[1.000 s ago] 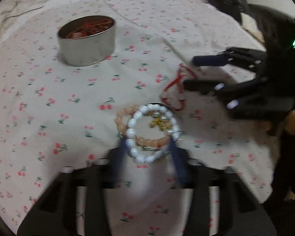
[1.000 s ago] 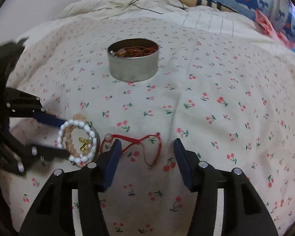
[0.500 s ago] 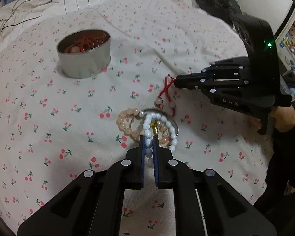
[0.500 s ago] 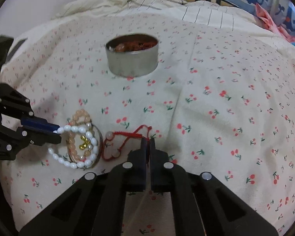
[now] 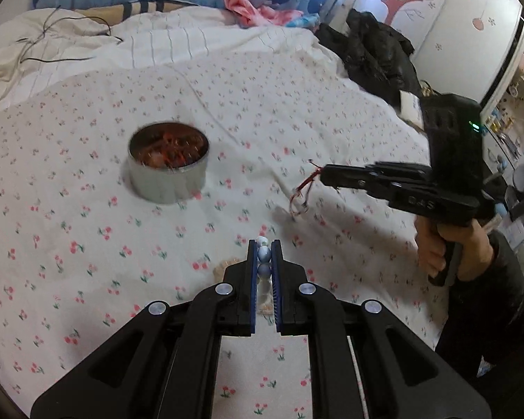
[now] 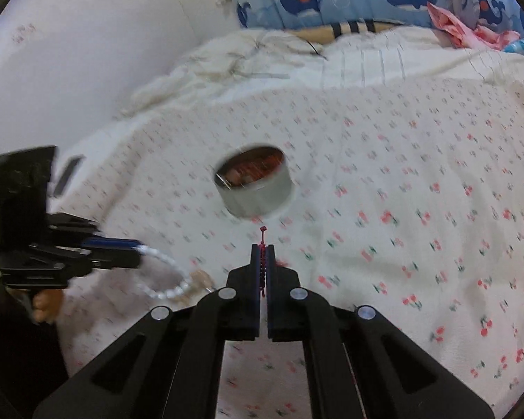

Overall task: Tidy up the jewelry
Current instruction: 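Carry the pearl bracelet into the tin with left gripper while right drops the red cord in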

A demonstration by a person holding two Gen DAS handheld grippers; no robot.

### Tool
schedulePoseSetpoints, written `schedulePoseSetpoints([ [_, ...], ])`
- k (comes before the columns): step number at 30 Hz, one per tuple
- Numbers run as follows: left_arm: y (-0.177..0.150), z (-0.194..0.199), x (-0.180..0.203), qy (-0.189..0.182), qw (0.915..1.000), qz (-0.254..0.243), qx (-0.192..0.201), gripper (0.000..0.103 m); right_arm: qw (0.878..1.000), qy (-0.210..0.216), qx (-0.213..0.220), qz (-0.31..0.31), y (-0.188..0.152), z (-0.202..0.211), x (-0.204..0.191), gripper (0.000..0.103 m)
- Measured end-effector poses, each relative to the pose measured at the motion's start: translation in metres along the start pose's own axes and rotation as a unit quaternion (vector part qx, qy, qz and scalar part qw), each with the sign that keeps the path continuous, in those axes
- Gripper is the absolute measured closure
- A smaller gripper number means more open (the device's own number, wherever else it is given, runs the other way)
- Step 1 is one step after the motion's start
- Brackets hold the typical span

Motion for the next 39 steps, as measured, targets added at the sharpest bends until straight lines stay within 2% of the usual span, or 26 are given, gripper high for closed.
schedulePoseSetpoints([
  [7, 0.055, 0.014, -0.016, 0.011, 0.9987, 0.022, 0.045, 0.096, 0.998, 0.025, 0.056, 0.002, 0.044, 0.016, -0.011, 0.100],
  [17, 0.103, -0.003, -0.042, 0.037, 0.9973, 0.031, 0.055, 0.096, 0.997, 0.043, 0.067, 0.011, 0.089, -0.004, -0.020, 0.100],
  [21, 0.117, -0.020, -0.056, 0.016, 0.9960, 0.059, 0.066, 0.096, 0.996, 0.045, 0.070, 0.005, 0.100, -0.013, -0.017, 0.100],
  [23, 0.118, -0.035, -0.070, 0.027, 0.9952, 0.077, 0.055, 0.096, 0.997, 0.046, 0.069, 0.002, 0.104, -0.016, -0.014, 0.100],
  [26, 0.104, -0.071, -0.106, 0.092, 0.9902, 0.105, -0.006, 0.096, 0.997, 0.045, 0.062, -0.001, 0.104, -0.023, -0.011, 0.100],
  [29, 0.092, -0.078, -0.121, 0.106, 0.9857, 0.127, -0.029, 0.095, 0.997, 0.047, 0.054, -0.003, 0.104, -0.032, -0.011, 0.100],
  [31, 0.092, -0.068, -0.124, 0.118, 0.9851, 0.123, -0.022, 0.091, 0.998, 0.052, 0.048, -0.003, 0.104, -0.038, -0.013, 0.100],
  [32, 0.095, -0.061, -0.123, 0.118, 0.9853, 0.123, -0.013, 0.085, 0.997, 0.054, 0.046, -0.002, 0.105, -0.041, -0.015, 0.100],
  [35, 0.102, -0.035, -0.121, 0.134, 0.9831, 0.124, 0.019, 0.055, 0.997, 0.070, 0.038, -0.003, 0.109, -0.053, -0.025, 0.100],
  [37, 0.102, -0.024, -0.121, 0.134, 0.9822, 0.127, 0.033, 0.052, 0.993, 0.109, 0.026, -0.028, 0.111, -0.065, -0.029, 0.100],
  [38, 0.102, -0.020, -0.123, 0.131, 0.9821, 0.131, 0.035, 0.052, 0.994, 0.106, 0.014, -0.036, 0.109, -0.075, -0.027, 0.100],
  [39, 0.101, -0.016, -0.124, 0.129, 0.9815, 0.136, 0.039, 0.052, 0.996, 0.085, 0.002, -0.032, 0.107, -0.084, -0.023, 0.100],
])
Point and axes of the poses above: each gripper's, at about its wrist camera, not at the fingertips, and z roughly against the way its jaws point, x to its right, y to its top, the point moved 9 cm from there along -z, roughly the way its jaws point, and after that the axes turned 2 degrees about -x, right-handed, at the moved point
